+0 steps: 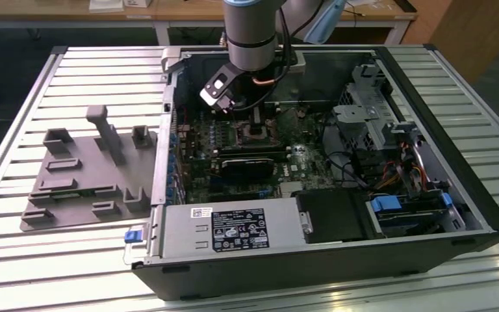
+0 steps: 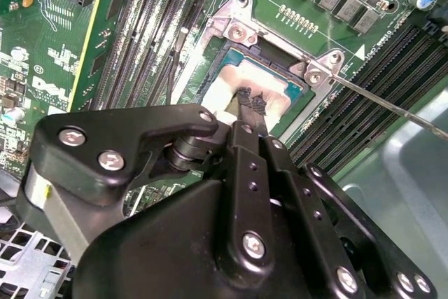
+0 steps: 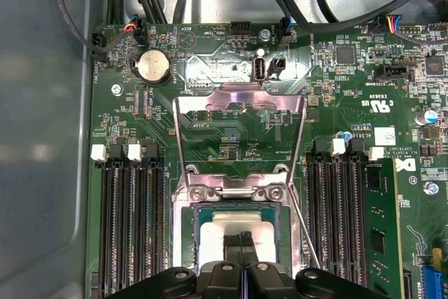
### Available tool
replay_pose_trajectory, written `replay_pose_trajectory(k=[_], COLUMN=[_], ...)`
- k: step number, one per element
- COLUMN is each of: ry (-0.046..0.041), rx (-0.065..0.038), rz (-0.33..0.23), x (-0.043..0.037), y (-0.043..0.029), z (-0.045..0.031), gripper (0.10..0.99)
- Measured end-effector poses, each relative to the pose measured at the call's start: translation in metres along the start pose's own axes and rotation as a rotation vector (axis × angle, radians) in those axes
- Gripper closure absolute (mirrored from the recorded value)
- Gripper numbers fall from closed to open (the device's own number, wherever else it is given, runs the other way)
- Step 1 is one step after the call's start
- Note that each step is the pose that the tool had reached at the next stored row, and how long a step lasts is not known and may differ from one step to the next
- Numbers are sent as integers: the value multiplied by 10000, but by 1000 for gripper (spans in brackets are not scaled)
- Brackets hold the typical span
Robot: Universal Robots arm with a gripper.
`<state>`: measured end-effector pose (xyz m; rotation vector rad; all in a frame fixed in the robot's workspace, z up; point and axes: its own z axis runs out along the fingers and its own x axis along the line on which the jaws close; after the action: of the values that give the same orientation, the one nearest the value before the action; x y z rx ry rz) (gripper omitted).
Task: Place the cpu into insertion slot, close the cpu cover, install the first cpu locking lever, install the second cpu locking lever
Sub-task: 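Place the cpu into insertion slot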
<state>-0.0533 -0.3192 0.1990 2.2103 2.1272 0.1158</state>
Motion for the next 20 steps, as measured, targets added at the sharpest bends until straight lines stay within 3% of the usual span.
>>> replay_pose_trajectory(k=[6,10,20], ry=[9,2,1], rx=[-6,-1,-1], rz=[1,0,0], x=[2,0,1], y=[2,7,30], z=[-10,-62,-283], gripper=[984,984,984])
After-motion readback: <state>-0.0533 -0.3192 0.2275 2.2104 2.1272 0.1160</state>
